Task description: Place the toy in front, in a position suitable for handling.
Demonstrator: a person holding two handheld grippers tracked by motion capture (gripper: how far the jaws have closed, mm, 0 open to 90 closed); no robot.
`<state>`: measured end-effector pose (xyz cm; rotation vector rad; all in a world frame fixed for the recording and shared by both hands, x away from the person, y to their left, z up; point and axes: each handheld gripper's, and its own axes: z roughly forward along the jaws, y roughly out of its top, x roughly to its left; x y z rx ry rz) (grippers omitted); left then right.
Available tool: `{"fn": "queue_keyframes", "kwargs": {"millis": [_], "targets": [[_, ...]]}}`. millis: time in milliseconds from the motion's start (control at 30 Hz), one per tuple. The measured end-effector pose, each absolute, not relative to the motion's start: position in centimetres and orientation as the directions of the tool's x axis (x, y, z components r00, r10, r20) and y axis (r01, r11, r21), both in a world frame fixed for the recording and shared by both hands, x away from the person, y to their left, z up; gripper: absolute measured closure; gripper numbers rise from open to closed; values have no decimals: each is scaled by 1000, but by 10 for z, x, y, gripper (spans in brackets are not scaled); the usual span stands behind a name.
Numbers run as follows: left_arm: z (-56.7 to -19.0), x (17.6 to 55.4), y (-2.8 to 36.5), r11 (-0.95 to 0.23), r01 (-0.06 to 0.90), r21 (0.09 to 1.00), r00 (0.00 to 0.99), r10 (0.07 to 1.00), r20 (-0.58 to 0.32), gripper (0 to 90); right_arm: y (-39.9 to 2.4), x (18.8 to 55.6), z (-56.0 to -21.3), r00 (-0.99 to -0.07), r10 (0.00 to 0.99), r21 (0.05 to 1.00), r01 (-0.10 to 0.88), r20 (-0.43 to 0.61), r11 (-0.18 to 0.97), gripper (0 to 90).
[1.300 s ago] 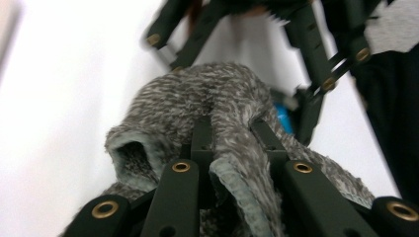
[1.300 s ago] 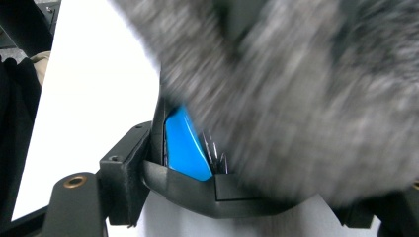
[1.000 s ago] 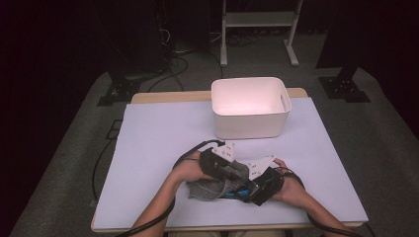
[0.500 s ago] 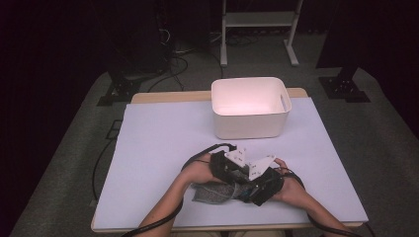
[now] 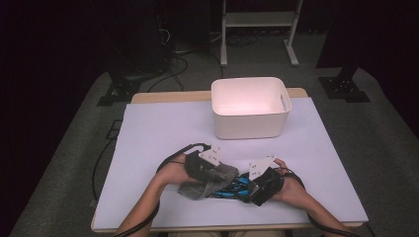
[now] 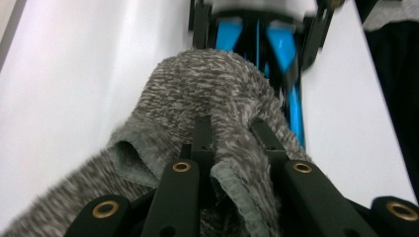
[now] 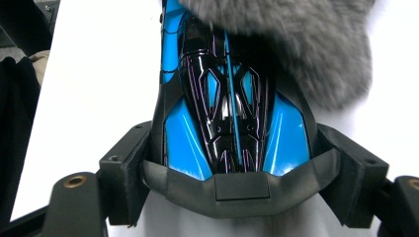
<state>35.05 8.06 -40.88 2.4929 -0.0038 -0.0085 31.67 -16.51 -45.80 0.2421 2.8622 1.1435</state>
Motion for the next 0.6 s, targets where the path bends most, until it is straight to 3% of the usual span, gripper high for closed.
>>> {"fn": "queue_keyframes", "kwargs": {"millis": [367, 600], "targets": [[-419, 341, 125, -781, 75, 621, 997, 66, -37, 760, -165, 317, -458, -986, 165, 691, 130, 15, 711, 227], [-417, 337, 111, -762, 48, 645, 999, 29, -41, 760, -166, 317, -459, -986, 168, 693, 135, 20, 708, 227]]}}
